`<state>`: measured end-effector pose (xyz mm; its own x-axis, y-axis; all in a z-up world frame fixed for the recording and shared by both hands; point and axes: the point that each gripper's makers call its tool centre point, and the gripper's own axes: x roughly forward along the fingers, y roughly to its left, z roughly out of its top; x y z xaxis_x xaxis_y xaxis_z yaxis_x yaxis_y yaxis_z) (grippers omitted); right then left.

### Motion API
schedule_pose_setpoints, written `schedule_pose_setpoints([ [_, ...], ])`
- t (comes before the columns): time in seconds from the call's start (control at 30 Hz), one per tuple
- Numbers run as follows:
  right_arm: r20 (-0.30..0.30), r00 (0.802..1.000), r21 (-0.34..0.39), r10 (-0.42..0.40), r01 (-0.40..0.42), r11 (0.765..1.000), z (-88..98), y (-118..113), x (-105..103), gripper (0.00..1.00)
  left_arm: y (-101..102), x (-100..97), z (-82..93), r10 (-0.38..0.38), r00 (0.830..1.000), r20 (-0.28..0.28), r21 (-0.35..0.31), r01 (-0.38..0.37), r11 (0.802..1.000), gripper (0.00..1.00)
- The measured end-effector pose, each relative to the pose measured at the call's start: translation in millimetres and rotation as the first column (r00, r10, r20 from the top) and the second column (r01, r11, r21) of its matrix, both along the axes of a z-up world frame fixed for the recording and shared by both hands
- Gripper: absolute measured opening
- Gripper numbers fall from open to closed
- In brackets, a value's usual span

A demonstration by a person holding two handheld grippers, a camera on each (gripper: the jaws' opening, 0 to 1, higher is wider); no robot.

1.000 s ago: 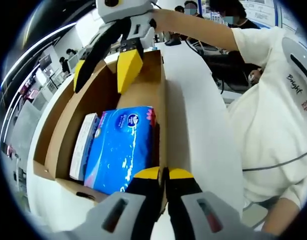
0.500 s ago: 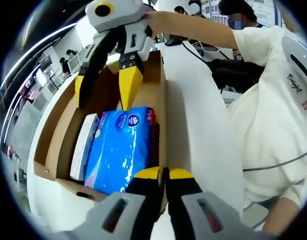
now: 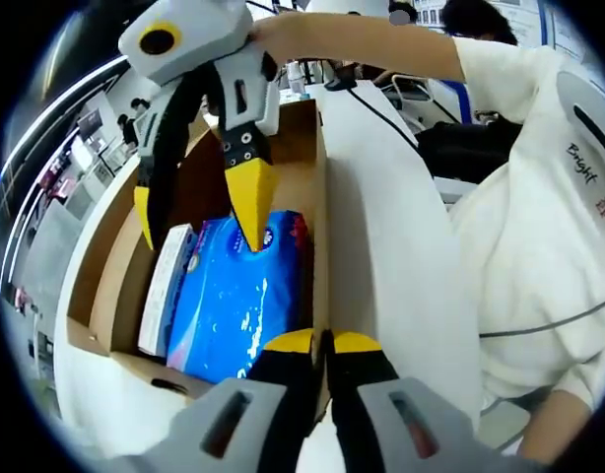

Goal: Operate the shoe box by opening the lid, removing the specified soft item, and placing it in the target area until the item is outside and the box remains undamaged.

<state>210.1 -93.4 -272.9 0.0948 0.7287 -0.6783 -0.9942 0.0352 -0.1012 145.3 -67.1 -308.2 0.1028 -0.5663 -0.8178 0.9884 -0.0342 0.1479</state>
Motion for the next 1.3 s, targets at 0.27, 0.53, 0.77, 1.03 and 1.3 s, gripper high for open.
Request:
schedule_pose_setpoints([
  [0.27,0.003,1.000,-0.091,0.025,-0.025,0.996,-14.4,-1,-5,0.56,-1,0.0,-0.2,0.000,1.000,-0.001,0.000,0.000,1.000,0.03],
  [0.53,-0.027,0.999,-0.106,0.022,-0.024,0.994,-20.9,2,-6,0.58,-1,0.2,0.2,0.000,1.000,0.001,-0.003,0.000,1.000,0.03],
  [0.77,0.004,0.998,-0.181,0.065,-0.063,0.982,-32.1,8,-16,0.64,-1,0.4,0.3,0.002,1.000,0.003,-0.001,-0.002,1.000,0.03],
  [1.03,-0.002,1.000,-0.175,0.025,-0.025,0.984,-37.0,9,-17,0.62,-1,-0.3,0.8,0.004,1.000,-0.007,-0.006,-0.004,1.000,0.03],
  [1.3,-0.005,0.999,-0.199,0.032,-0.033,0.979,-36.6,4,-19,0.58,-1,-0.3,1.1,0.001,1.000,-0.003,-0.009,-0.001,1.000,0.03],
])
